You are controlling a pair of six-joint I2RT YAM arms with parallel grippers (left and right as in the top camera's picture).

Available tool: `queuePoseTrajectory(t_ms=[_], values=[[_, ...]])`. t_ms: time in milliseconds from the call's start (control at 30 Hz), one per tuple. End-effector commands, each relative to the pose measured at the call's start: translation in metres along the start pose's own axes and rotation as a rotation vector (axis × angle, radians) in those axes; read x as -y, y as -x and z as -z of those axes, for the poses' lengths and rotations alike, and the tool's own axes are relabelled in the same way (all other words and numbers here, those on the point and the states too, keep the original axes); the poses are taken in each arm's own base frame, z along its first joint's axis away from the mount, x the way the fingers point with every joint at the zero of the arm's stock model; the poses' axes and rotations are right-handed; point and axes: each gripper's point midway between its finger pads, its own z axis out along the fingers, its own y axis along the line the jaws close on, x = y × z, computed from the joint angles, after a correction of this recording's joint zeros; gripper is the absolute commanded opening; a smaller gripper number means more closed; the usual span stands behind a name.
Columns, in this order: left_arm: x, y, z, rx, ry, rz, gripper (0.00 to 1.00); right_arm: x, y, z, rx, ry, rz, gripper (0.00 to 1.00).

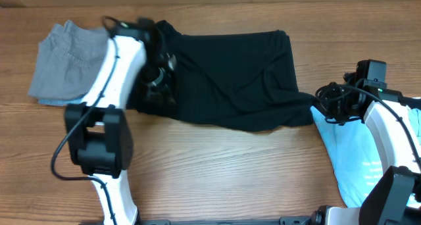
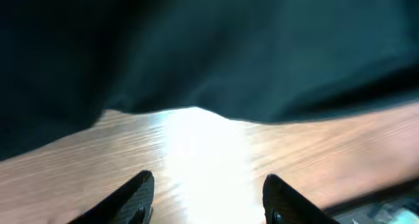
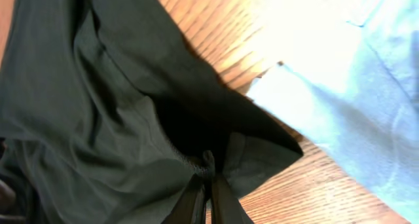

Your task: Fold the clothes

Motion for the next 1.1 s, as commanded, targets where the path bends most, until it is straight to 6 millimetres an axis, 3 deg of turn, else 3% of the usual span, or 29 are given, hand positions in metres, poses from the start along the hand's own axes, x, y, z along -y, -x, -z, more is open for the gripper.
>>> queuePoseTrajectory(t_ms=[0,67,133,233,400,533,567,633,733,833,900,1000,1067], values=[[-0.021,-0.014,-0.039,-0.054,0.146,0.123,0.60,0.001,0.007,0.006,0.030,-0.011,-0.013,0.04],[-0.027,-0.015,-0.056,-0.046,0.166,0.173,0.63,0.001,0.006,0.006,0.028,-0.012,-0.013,0.04],[-0.033,-0.021,-0.091,-0.031,0.144,0.284,0.69,0.001,0.006,0.006,0.025,-0.014,-0.014,0.04],[-0.038,-0.018,-0.113,0.015,0.131,0.349,0.67,0.002,0.005,0.006,0.024,-0.019,-0.011,0.04],[-0.039,0.006,-0.112,0.113,0.114,0.349,0.53,0.002,0.005,0.006,0.024,-0.019,-0.008,0.04],[-0.039,0.026,-0.096,0.192,0.121,0.324,0.54,0.003,0.004,0.006,0.021,-0.021,-0.010,0.04],[-0.039,0.030,-0.094,0.204,0.123,0.298,0.51,0.003,0.004,0.006,0.021,-0.021,-0.009,0.04],[-0.040,0.029,-0.095,0.198,0.129,0.273,0.09,0.003,0.004,0.006,0.019,-0.023,-0.011,0.04],[-0.044,0.009,-0.093,0.122,0.165,0.263,0.04,0.010,-0.001,0.007,0.004,-0.054,-0.005,0.04],[-0.054,-0.036,-0.064,-0.007,0.280,0.285,0.04,0.023,-0.021,0.012,-0.066,-0.116,-0.022,0.04],[-0.053,-0.061,-0.033,-0.040,0.317,0.290,0.04,0.028,-0.033,0.018,-0.101,-0.136,-0.024,0.04],[-0.057,-0.073,0.006,0.021,0.350,0.298,0.04,0.032,-0.045,0.028,-0.131,-0.158,-0.007,0.04],[-0.062,-0.067,0.032,0.123,0.364,0.308,0.05,0.031,-0.044,0.029,-0.123,-0.153,-0.004,0.04]])
